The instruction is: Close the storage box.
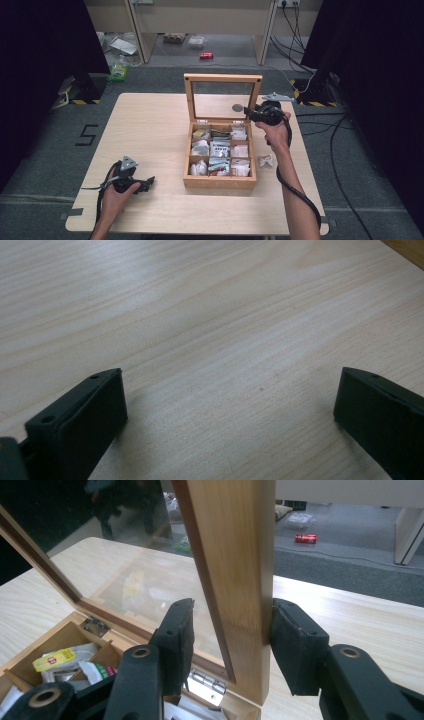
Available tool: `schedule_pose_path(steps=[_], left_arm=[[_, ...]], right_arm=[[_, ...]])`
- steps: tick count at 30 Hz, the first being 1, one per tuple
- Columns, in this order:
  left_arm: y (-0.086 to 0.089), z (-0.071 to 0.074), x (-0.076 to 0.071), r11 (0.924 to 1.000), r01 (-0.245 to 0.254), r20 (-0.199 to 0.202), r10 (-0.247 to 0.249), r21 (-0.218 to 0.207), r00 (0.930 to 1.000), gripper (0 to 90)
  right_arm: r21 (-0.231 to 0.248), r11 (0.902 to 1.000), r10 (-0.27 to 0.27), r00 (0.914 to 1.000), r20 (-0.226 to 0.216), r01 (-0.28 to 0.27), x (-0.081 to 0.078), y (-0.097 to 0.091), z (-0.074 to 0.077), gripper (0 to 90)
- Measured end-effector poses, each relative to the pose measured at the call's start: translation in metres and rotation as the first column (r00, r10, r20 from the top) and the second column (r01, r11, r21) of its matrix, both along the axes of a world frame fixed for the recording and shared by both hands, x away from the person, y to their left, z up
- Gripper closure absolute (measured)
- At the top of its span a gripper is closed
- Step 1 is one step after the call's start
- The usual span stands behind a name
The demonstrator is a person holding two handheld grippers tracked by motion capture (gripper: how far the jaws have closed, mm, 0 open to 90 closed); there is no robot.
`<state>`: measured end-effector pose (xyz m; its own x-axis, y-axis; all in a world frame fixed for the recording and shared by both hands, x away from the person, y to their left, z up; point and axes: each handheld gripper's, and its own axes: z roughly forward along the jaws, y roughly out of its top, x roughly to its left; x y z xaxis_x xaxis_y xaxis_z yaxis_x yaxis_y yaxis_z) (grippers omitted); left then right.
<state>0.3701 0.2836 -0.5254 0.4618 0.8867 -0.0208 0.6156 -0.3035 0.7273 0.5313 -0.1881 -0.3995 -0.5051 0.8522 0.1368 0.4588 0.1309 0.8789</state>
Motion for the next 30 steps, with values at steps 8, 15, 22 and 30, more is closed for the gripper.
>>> schedule_pose_path(steps=[8, 15, 22, 30], left_arm=[[0.000, 0.000, 0.000, 1.0000, 0.000, 0.000, 0.000, -0.001, 1.0000, 0.0], [0.000, 0.000, 0.000, 1.0000, 0.000, 0.000, 0.000, 0.000, 1.0000, 0.0], [0.000, 0.000, 0.000, 1.0000, -0.001, -0.001, 0.001, -0.001, 1.0000, 0.0], [0.000, 0.000, 0.000, 1.0000, -0.001, -0.001, 0.001, -0.002, 1.0000, 0.0]], right_arm=[[-0.011, 0.9997, 0.020, 0.9996, 0.019, -0.020, -0.009, 0.000, 0.000, 50.2], [0.033, 0.9994, -0.008, 0.9999, 0.014, 0.007, -0.021, -0.003, 0.004, 52.4], [0.116, 0.9933, 0.005, 0.9996, 0.026, -0.008, -0.031, -0.012, 0.007, 54.7], [0.142, 0.9895, 0.020, 0.9993, 0.031, -0.024, -0.045, -0.015, 0.014, 54.8]])
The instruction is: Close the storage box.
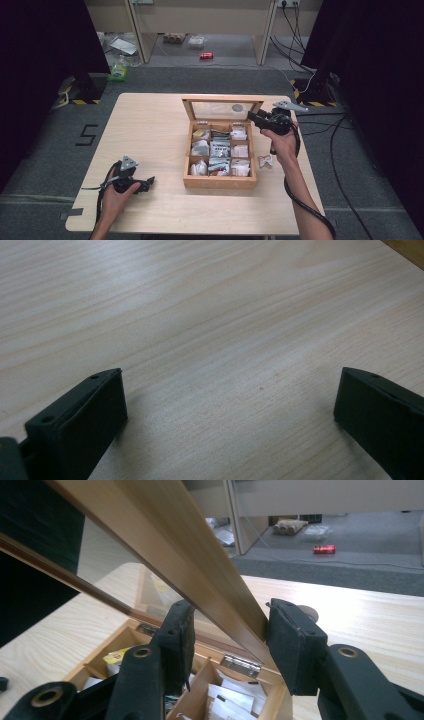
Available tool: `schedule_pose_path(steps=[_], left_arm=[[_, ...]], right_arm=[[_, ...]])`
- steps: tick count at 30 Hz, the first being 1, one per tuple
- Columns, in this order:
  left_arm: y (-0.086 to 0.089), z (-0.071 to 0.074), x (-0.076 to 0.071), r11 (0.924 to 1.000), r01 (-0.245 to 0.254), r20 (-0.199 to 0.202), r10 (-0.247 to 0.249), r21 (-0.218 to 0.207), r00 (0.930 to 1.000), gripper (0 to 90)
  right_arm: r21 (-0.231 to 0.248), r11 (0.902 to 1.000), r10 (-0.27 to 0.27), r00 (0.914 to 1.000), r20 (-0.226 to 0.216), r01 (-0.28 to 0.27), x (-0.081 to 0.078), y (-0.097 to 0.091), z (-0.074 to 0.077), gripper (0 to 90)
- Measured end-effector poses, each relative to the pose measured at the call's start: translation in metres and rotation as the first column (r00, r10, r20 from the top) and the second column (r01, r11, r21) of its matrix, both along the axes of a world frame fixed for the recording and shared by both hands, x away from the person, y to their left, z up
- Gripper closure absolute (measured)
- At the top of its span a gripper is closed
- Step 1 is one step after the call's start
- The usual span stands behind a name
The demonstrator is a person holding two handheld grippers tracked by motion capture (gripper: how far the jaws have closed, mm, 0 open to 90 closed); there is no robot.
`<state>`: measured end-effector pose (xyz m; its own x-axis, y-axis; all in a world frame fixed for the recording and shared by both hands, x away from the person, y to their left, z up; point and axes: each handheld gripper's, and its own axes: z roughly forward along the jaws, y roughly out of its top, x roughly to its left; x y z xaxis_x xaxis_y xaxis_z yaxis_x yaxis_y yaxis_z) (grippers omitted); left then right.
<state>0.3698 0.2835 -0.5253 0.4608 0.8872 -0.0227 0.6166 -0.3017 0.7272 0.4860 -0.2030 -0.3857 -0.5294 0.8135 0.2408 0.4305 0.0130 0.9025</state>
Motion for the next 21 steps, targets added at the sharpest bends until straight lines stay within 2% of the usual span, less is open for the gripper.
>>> schedule_pose_path(steps=[11, 21], left_arm=[[0.000, 0.000, 0.000, 1.0000, 0.000, -0.001, 0.000, 0.001, 1.0000, 0.0], [0.000, 0.000, 0.000, 1.0000, 0.000, -0.001, 0.000, 0.001, 1.0000, 0.0]], right_arm=[[-0.016, 0.9995, 0.029, 0.9995, 0.012, -0.029, -0.018, -0.002, 0.006, 53.6], [0.002, 0.9988, 0.048, 0.9988, 0.011, -0.048, -0.038, -0.004, 0.008, 51.1]])
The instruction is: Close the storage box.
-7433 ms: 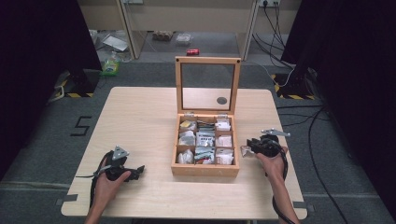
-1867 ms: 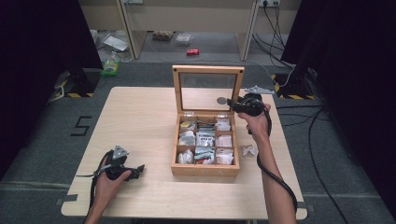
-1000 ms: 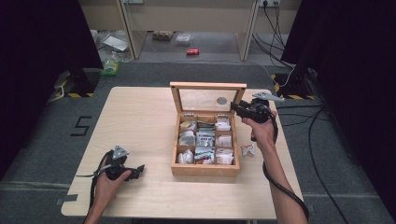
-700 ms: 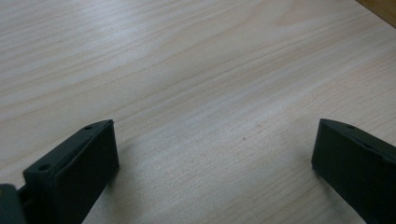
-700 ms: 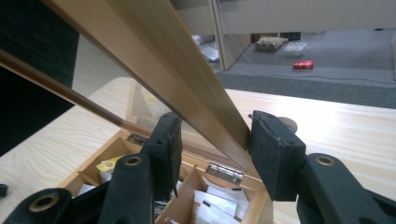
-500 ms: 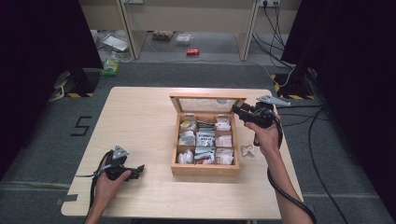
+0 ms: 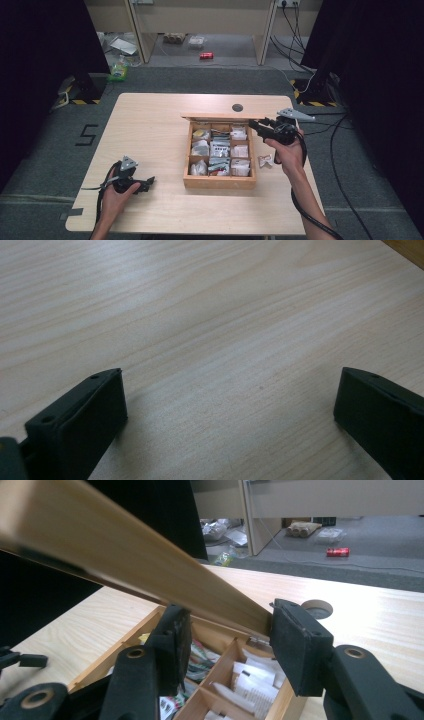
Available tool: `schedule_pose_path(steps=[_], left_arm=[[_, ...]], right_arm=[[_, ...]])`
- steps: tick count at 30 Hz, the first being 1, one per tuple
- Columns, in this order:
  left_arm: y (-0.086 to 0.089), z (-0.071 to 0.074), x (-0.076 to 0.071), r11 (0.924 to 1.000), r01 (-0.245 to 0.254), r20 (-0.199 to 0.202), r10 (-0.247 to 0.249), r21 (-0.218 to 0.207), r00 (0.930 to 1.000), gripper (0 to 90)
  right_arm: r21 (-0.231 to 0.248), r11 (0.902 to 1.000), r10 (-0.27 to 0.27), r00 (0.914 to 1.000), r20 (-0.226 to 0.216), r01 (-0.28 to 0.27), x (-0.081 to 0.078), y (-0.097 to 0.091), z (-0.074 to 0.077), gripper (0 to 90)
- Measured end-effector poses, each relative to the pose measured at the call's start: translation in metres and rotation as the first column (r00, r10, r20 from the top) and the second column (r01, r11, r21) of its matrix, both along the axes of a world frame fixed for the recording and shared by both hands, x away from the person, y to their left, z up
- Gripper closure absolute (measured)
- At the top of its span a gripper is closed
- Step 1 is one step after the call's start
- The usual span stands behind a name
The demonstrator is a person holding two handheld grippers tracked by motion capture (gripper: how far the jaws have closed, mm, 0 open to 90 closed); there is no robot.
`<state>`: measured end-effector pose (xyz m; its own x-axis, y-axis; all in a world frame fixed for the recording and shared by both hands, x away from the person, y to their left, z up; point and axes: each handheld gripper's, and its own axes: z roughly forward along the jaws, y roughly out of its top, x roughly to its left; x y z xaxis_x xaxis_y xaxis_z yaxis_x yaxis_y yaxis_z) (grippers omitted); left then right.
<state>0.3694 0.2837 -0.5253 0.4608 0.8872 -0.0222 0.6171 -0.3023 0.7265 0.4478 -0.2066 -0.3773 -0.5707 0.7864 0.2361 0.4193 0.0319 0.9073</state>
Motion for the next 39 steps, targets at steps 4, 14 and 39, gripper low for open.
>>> schedule_pose_path(steps=[4, 14, 39], left_arm=[[0.000, 0.000, 0.000, 1.0000, 0.000, 0.000, 0.000, -0.001, 1.0000, 0.0], [0.000, 0.000, 0.000, 1.0000, -0.001, 0.000, 0.001, -0.001, 1.0000, 0.0], [0.000, 0.000, 0.000, 1.0000, -0.001, 0.000, 0.001, -0.001, 1.0000, 0.0]], right_arm=[[0.003, 1.0000, 0.005, 1.0000, 0.000, -0.005, -0.008, 0.000, 0.000, 50.5], [0.005, 1.0000, 0.004, 0.9999, -0.014, -0.004, -0.021, -0.003, -0.006, 50.4], [-0.037, 0.9973, 0.062, 0.9973, -0.038, -0.064, -0.045, -0.006, -0.034, 49.5]])
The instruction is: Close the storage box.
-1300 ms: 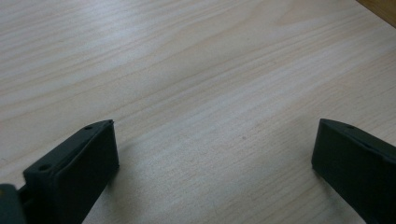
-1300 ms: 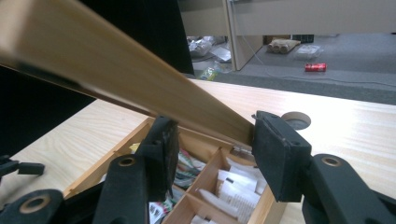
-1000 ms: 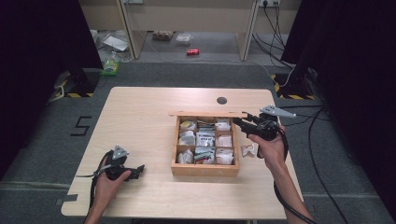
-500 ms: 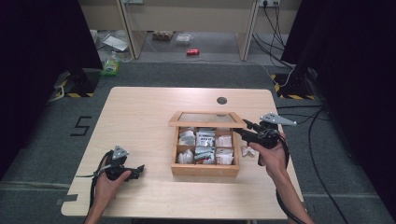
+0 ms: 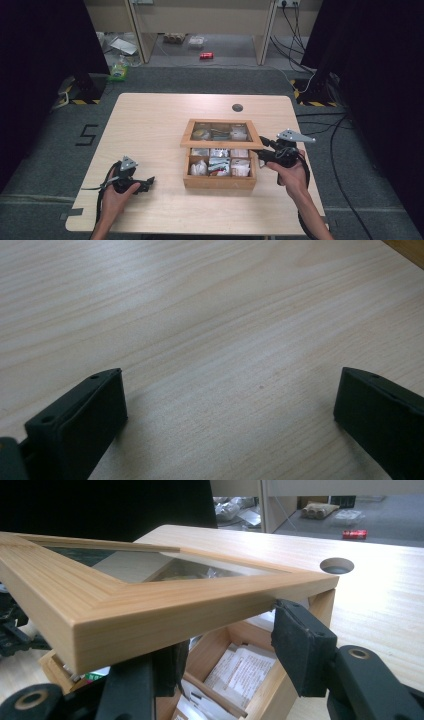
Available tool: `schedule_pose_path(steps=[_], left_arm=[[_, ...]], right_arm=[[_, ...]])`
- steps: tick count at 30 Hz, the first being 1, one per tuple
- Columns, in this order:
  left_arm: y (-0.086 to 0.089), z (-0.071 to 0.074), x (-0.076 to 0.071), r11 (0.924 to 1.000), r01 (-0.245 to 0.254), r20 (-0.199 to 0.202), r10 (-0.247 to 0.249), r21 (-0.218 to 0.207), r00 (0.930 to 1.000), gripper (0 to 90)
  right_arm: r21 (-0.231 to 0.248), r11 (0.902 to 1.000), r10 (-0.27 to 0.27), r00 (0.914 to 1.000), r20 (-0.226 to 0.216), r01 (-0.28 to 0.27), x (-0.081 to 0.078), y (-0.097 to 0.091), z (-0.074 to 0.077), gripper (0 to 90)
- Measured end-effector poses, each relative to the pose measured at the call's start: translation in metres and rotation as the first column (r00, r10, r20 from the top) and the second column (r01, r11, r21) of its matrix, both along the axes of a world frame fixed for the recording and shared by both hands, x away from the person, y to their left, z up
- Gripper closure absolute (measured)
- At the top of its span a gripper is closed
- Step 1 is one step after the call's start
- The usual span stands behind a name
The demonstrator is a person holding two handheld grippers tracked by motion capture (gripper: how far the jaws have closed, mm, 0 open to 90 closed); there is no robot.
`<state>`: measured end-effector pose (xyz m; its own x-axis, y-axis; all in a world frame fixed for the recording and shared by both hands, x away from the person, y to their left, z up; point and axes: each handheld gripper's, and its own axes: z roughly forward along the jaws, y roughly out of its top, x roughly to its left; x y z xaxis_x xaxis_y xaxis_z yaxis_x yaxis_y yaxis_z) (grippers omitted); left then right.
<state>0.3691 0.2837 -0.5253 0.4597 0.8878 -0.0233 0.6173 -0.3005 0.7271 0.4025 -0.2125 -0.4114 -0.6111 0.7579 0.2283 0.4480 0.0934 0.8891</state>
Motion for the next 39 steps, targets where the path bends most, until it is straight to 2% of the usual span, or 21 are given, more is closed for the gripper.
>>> schedule_pose_path(steps=[10, 18, 24, 30, 34, 39], left_arm=[[0.000, 0.000, -0.001, 1.0000, 0.000, -0.001, 0.000, 0.001, 1.0000, 0.0], [0.001, 0.000, -0.001, 1.0000, 0.000, 0.000, 0.000, 0.001, 1.0000, 0.0], [0.001, 0.000, -0.001, 1.0000, 0.000, 0.000, 0.000, 0.001, 1.0000, 0.0], [0.001, 0.000, -0.001, 1.0000, 0.000, 0.000, 0.000, 0.001, 1.0000, 0.0], [0.001, 0.000, -0.001, 1.0000, 0.000, 0.000, 0.000, 0.001, 1.0000, 0.0], [0.001, 0.000, -0.001, 1.0000, 0.000, -0.001, 0.000, 0.001, 1.0000, 0.0]], right_arm=[[-0.020, 0.9997, 0.014, 0.9997, -0.020, -0.014, -0.008, -0.001, -0.016, 49.5], [-0.034, 0.9994, 0.002, 0.9992, -0.041, -0.003, -0.014, -0.007, -0.026, 49.3], [-0.039, 0.9992, 0.001, 0.9994, -0.035, -0.002, -0.014, -0.010, -0.028, 49.4], [-0.030, 0.9995, -0.004, 0.9981, -0.062, 0.002, -0.012, -0.018, -0.037, 49.9], [-0.053, 0.9986, -0.004, 0.9979, -0.064, 0.000, -0.011, -0.020, -0.042, 50.3], [-0.082, 0.9963, -0.029, 0.9977, -0.061, 0.024, -0.009, -0.026, -0.044, 50.8]])
